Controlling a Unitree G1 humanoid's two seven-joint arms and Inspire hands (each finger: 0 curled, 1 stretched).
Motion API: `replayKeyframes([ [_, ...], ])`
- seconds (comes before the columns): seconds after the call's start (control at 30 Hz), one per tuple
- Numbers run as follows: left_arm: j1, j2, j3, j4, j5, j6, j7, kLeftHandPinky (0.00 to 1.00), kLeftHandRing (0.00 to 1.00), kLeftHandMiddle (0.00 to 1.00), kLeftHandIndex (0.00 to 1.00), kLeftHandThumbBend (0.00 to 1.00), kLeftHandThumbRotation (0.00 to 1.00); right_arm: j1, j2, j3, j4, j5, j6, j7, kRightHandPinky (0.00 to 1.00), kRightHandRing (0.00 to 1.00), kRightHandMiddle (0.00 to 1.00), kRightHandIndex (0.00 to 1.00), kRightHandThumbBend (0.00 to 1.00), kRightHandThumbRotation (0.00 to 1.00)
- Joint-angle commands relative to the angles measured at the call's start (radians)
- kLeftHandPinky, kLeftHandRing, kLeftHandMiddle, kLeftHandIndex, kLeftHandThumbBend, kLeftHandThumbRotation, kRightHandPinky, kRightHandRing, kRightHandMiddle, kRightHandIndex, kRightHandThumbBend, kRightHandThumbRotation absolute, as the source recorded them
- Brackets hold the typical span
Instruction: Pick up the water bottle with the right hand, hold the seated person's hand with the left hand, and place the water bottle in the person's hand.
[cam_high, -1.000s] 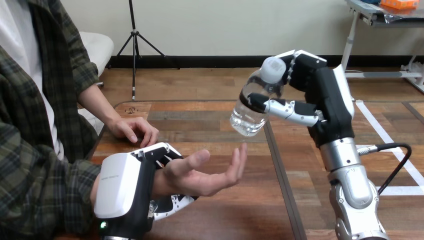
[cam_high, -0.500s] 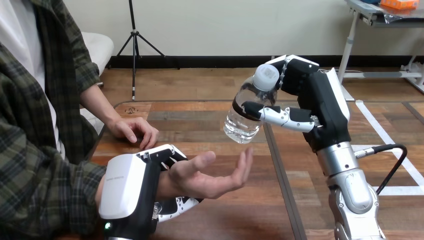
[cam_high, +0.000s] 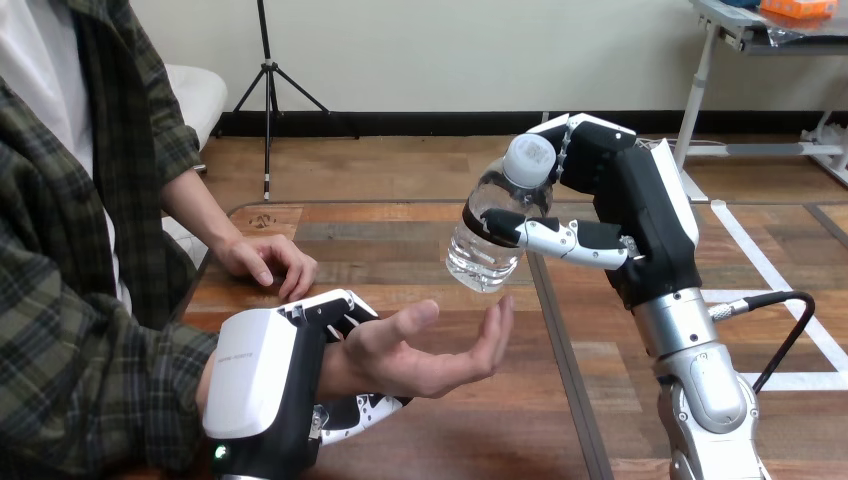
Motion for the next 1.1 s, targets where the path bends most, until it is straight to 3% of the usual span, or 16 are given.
replayKeyframes([
  [0.0,-0.052,-0.023,-0.022,-0.036,0.001,-0.017,0.001,0.25,0.32,0.38,0.41,0.80,0.00,-0.034,0.008,0.001,-0.063,0.007,-0.029,0.004,0.36,0.41,0.46,0.48,0.71,0.00],
  [0.43,-0.064,-0.034,-0.026,-0.033,0.001,-0.026,0.000,0.25,0.31,0.37,0.41,0.81,0.00,-0.013,0.005,0.006,-0.082,-0.003,-0.018,0.003,0.31,0.36,0.46,0.47,0.72,0.00],
  [0.93,-0.067,-0.038,-0.027,-0.031,0.000,-0.023,-0.005,0.25,0.31,0.37,0.41,0.81,0.00,0.014,0.009,0.007,-0.105,0.021,0.007,0.041,0.32,0.37,0.46,0.47,0.73,0.00],
  [1.07,-0.064,-0.040,-0.027,-0.037,-0.001,-0.018,-0.011,0.25,0.31,0.37,0.41,0.81,0.00,0.025,0.009,0.010,-0.109,0.042,0.008,0.070,0.35,0.39,0.46,0.47,0.72,0.00],
])
